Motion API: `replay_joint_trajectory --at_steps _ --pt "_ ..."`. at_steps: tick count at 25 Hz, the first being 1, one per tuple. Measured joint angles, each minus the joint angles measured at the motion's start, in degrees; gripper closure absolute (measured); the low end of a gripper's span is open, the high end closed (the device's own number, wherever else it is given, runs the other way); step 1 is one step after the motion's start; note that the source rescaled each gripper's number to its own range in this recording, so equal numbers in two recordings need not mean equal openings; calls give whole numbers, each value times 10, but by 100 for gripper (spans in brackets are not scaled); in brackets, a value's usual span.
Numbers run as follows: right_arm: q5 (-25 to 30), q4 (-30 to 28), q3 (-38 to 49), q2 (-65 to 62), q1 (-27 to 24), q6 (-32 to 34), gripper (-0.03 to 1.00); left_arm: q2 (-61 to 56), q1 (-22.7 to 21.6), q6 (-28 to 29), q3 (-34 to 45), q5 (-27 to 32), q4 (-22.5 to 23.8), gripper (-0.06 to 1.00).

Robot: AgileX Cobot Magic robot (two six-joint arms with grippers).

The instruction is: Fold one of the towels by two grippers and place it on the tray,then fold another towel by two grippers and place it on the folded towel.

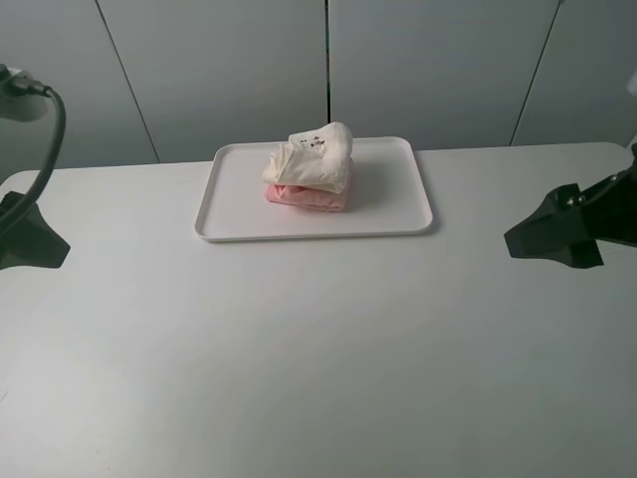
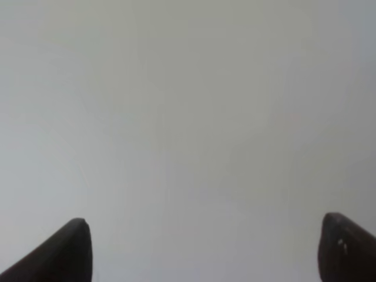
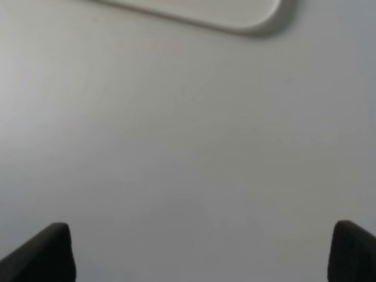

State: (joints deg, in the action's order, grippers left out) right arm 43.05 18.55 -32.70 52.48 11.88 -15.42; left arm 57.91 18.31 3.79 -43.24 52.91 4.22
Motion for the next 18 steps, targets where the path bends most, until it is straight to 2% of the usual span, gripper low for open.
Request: replay_joint_trajectory --at_steps 5,10,16,18 --pt "65 0 41 -130 0 18 -3 -94 0 21 62 7 3 -4" --pt "77 -2 42 -243 0 30 -3 -192 0 50 95 18 5 -4" --pt "111 -6 38 -346 0 46 -3 -301 0 65 100 93 5 -4" --pt "118 -6 38 -361 0 47 -3 -337 0 77 106 99 5 -4"
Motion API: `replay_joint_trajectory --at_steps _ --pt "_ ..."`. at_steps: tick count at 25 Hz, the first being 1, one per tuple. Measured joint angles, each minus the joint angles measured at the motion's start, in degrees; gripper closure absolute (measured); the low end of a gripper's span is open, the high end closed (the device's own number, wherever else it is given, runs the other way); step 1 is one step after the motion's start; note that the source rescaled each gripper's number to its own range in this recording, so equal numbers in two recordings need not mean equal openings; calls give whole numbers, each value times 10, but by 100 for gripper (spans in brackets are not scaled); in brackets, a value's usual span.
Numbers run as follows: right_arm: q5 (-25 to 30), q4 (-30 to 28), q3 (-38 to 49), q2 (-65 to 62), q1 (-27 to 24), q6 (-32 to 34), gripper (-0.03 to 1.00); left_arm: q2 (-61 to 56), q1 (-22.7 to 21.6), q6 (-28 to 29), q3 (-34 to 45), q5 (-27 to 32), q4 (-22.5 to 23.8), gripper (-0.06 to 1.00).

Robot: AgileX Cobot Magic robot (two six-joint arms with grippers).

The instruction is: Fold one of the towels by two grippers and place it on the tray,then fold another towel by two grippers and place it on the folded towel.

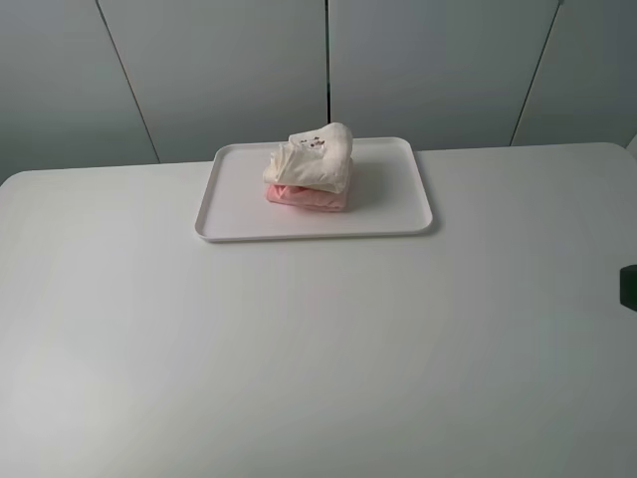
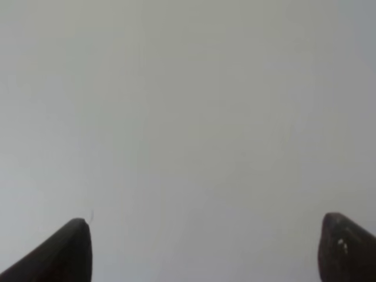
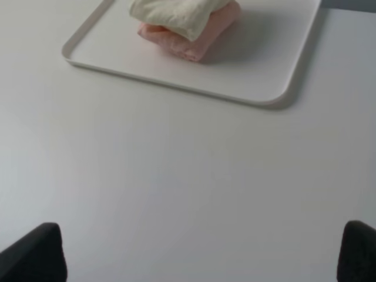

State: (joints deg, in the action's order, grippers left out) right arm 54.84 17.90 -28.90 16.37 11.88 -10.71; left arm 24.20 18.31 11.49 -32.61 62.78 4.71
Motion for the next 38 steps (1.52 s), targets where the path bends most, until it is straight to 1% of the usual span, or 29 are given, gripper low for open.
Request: replay_joint_trajectory --at_steps 3,5,7,13,18,20,24,26,28,30,34,36,38 --pt "21 -4 -4 -14 0 1 -3 -58 0 15 14 6 0 -4" --pt "60 -11 -5 -18 0 3 -3 -101 0 19 21 10 -3 -4" --pt "83 -19 -5 -19 0 6 -3 -140 0 20 21 11 -5 -4" --pt "83 -38 -2 -29 0 7 -3 -236 0 19 21 12 1 -4" --pt "81 -38 0 -67 0 10 4 -242 0 2 29 3 6 -4" --pt "81 -42 0 -76 0 12 4 -242 0 -6 30 2 6 -4" --pt "81 -90 0 -79 0 17 5 -242 0 -10 30 0 6 -4" --pt "81 -134 0 -79 1 36 5 -242 0 -10 30 -1 6 -4" --pt "81 -162 0 -79 1 61 5 -242 0 -10 30 -2 6 -4" --pt "81 -173 0 -85 1 72 5 -242 0 -10 30 -2 6 -4" --pt "80 -173 0 -135 -1 77 5 -242 0 -10 30 -2 6 -4" --pt "80 -173 0 -159 -21 81 5 -242 -1 -10 30 -2 6 -4" --pt "80 -171 0 -162 -53 86 5 -242 -7 -11 30 -2 6 -4"
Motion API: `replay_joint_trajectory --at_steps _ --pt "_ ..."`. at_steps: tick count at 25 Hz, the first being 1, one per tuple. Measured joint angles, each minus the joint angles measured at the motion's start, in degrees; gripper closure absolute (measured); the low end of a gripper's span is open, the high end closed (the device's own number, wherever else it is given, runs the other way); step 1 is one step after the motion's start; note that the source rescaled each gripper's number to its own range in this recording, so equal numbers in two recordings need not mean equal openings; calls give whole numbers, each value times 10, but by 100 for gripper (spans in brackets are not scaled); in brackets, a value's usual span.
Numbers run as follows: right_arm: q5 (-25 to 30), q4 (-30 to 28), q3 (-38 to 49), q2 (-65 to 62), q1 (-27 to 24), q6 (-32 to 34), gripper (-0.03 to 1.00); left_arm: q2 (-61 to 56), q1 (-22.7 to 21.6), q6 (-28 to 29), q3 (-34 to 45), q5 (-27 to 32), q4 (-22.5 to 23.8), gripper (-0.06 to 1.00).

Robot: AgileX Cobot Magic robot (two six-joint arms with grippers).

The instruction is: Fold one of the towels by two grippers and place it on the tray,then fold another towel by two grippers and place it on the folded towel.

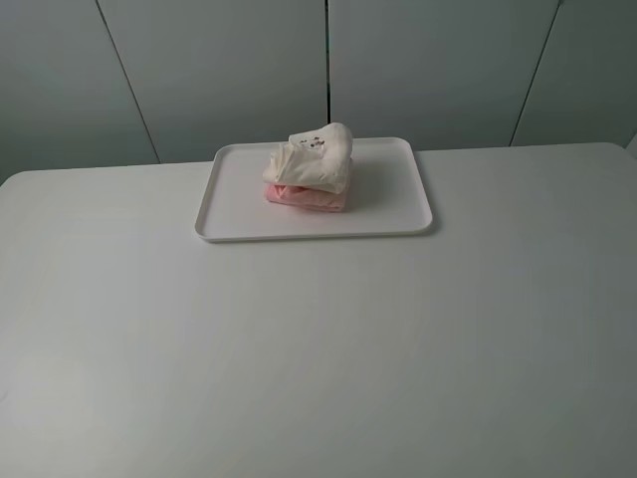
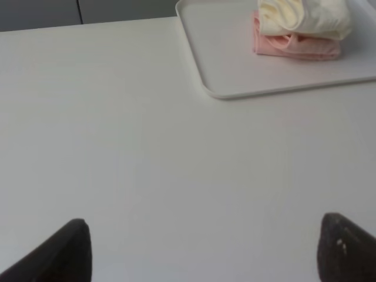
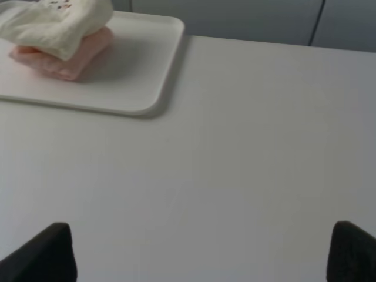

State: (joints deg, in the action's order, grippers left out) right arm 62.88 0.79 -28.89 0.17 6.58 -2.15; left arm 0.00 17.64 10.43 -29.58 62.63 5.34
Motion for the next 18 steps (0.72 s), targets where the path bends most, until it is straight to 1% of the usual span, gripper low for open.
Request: replay_joint_trajectory --at_steps 3,5,6,8,13,15,18 --pt "0 7 0 -1 -66 0 5 0 -23 0 0 0 0 -4" --pt "0 9 0 -2 -95 0 5 0 -49 -1 0 0 0 -4" --pt "0 10 0 -2 -100 0 5 0 -60 -1 0 0 0 -4" --pt "0 13 0 -2 -103 0 5 0 -92 -1 0 0 0 -4" --pt "0 13 0 -2 -100 0 5 0 -153 -1 0 0 0 -4" --pt "0 13 0 -2 -86 0 4 0 -161 -1 0 0 0 -4" --pt "0 13 0 -2 -73 0 -1 0 -165 -1 0 0 0 -4"
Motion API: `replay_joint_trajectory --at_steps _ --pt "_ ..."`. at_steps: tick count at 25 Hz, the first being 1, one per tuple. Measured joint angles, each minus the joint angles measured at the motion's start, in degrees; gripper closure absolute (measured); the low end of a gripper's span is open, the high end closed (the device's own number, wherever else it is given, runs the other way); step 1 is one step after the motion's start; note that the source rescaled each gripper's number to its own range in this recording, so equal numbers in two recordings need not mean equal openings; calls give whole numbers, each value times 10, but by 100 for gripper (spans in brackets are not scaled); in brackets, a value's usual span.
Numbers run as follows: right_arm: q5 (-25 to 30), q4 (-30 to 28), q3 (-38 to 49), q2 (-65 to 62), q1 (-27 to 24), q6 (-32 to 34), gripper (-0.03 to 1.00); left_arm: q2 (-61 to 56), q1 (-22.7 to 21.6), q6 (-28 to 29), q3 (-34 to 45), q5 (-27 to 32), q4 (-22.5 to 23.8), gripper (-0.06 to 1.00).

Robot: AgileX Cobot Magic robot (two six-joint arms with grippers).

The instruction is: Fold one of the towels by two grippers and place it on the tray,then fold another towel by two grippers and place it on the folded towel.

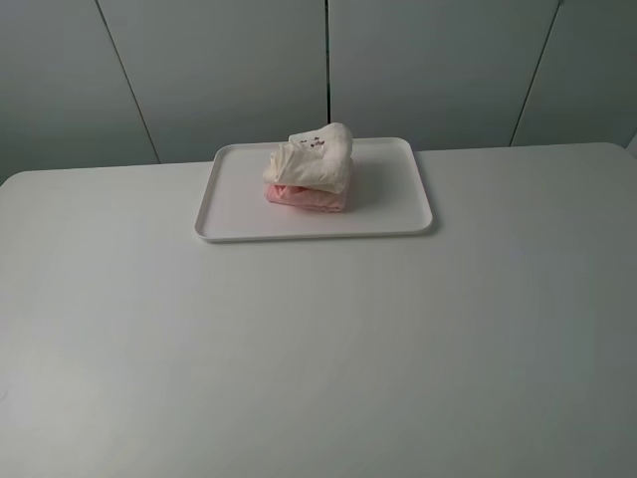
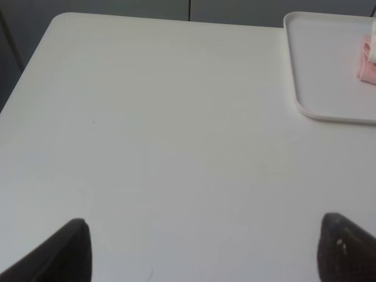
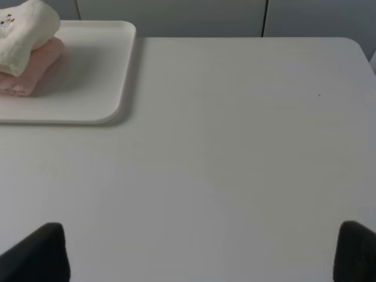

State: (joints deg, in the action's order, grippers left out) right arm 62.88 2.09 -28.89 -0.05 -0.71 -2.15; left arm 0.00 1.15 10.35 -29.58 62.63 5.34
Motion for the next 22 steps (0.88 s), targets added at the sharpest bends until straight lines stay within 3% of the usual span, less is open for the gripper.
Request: replay_joint_trajectory --at_steps 22 --pt "0 5 0 0 0 21 -3 0 0 0 0 0 0 -4"
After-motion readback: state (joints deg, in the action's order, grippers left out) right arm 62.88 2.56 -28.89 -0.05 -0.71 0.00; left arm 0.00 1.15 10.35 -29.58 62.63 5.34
